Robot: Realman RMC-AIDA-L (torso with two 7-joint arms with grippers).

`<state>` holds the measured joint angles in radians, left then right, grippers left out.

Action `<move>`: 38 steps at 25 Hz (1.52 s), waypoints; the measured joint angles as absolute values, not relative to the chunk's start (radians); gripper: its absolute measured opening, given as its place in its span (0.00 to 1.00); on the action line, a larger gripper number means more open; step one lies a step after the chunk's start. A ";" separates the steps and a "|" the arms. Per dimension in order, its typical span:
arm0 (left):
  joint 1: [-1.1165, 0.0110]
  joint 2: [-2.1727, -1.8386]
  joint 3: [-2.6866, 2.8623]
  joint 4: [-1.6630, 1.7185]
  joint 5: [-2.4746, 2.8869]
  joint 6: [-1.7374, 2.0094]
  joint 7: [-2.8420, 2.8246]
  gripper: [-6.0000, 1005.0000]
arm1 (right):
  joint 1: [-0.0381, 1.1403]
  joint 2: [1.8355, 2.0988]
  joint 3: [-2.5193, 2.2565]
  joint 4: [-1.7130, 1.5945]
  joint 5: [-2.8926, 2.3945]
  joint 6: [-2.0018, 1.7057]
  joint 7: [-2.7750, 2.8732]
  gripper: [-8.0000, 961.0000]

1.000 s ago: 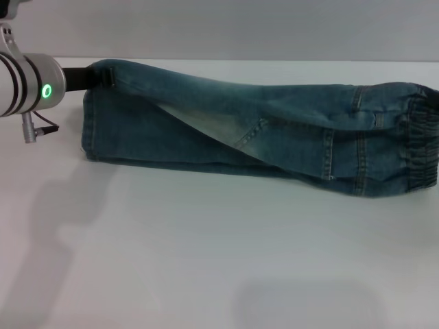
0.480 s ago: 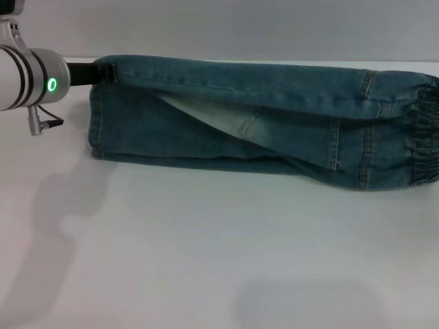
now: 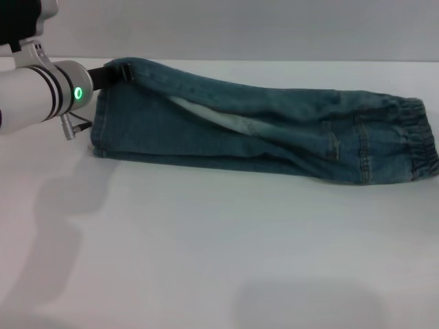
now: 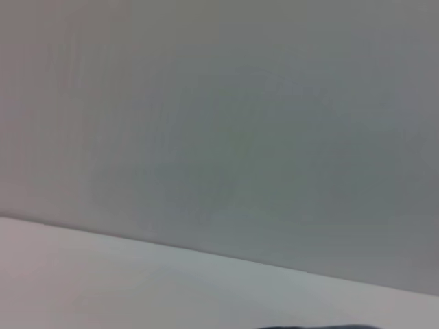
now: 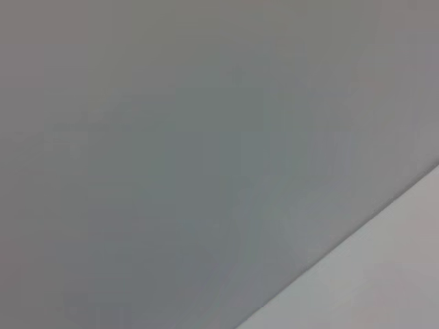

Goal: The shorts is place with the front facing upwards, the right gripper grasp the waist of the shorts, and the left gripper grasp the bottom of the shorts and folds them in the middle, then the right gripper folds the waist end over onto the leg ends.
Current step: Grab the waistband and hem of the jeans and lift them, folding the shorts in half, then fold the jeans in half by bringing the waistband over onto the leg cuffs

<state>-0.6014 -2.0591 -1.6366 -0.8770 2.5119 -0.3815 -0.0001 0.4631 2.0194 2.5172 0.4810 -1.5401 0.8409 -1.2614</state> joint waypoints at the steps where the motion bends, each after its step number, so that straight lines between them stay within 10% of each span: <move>1: -0.605 -2.059 -1.637 -0.872 2.499 -0.380 0.013 0.25 | 0.467 2.018 2.517 0.481 -1.540 0.822 -1.270 0.13; 8: -0.558 -2.058 -1.634 -0.983 2.484 -0.453 0.047 0.25 | 0.425 2.027 2.524 0.550 -1.543 0.800 -1.301 0.41; 22: -0.563 -2.060 -1.623 -1.015 2.479 -0.511 0.095 0.74 | 0.349 2.071 2.469 0.552 -1.551 0.879 -1.325 0.77; 38: -0.586 -2.059 -1.615 -1.008 2.474 -0.527 0.111 0.82 | 0.384 2.070 2.437 0.501 -1.551 0.893 -1.315 0.73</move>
